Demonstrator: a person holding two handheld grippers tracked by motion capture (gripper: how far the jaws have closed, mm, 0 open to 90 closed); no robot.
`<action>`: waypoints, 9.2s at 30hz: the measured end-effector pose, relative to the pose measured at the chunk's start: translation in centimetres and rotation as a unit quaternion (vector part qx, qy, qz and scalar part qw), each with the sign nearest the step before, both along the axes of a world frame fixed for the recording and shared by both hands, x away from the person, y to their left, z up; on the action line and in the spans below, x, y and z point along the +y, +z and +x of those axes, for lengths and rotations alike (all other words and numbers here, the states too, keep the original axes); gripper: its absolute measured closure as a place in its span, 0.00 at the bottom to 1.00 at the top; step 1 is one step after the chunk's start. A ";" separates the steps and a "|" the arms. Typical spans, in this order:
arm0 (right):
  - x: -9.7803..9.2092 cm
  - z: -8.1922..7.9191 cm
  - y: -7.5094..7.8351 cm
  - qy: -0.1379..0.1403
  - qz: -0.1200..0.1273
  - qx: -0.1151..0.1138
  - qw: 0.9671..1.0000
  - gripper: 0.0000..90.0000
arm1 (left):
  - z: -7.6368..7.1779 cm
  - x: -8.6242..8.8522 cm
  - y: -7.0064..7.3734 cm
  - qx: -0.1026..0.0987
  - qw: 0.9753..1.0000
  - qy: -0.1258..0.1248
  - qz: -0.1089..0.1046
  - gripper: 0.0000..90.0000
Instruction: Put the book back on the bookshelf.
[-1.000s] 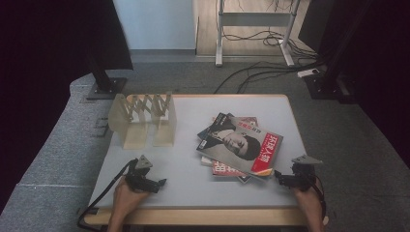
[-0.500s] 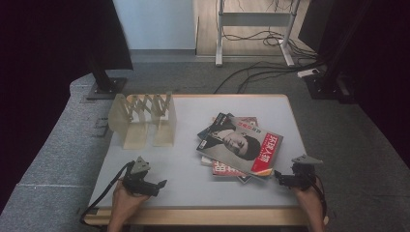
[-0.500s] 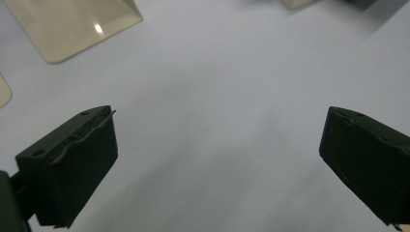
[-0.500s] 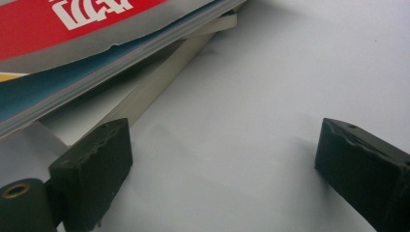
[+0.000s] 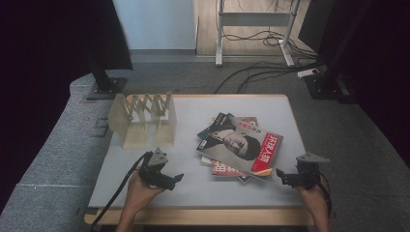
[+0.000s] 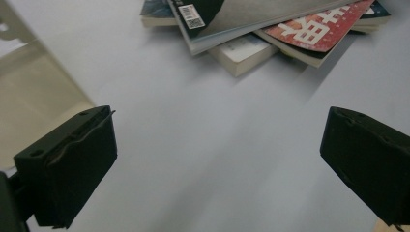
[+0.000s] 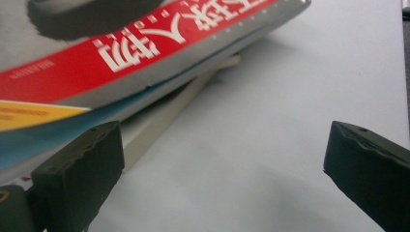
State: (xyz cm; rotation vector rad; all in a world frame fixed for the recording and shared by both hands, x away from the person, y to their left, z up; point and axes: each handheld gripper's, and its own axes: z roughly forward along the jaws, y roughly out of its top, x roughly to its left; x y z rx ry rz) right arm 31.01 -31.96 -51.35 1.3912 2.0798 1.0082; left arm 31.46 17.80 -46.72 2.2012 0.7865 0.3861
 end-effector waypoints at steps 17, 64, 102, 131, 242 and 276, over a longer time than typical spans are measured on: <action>0.8 0.6 1.3 0.022 0.009 -0.009 1.000 0.00 | 4.1 -2.4 0.2 0.049 0.997 -0.039 -0.041 0.00; 2.6 6.5 1.3 0.023 -0.002 -0.003 1.000 0.00 | 10.9 -8.9 -1.2 0.061 0.992 -0.107 -0.029 0.00; 3.1 8.2 0.2 0.041 0.027 0.019 0.999 0.00 | 11.3 -11.1 -3.6 0.058 0.994 -0.091 -0.028 0.00; 3.6 9.8 0.1 0.050 0.034 0.024 0.998 0.00 | 11.8 -10.1 -4.0 0.082 0.995 -0.051 -0.025 0.00; 2.2 1.0 0.2 0.066 -0.012 0.003 0.998 0.00 | 17.5 -13.1 -2.6 0.068 0.991 -0.114 0.031 0.00; 0.5 4.1 0.2 0.023 -0.020 0.010 0.999 0.00 | 13.4 -9.9 -2.5 0.093 0.987 -0.131 0.028 0.00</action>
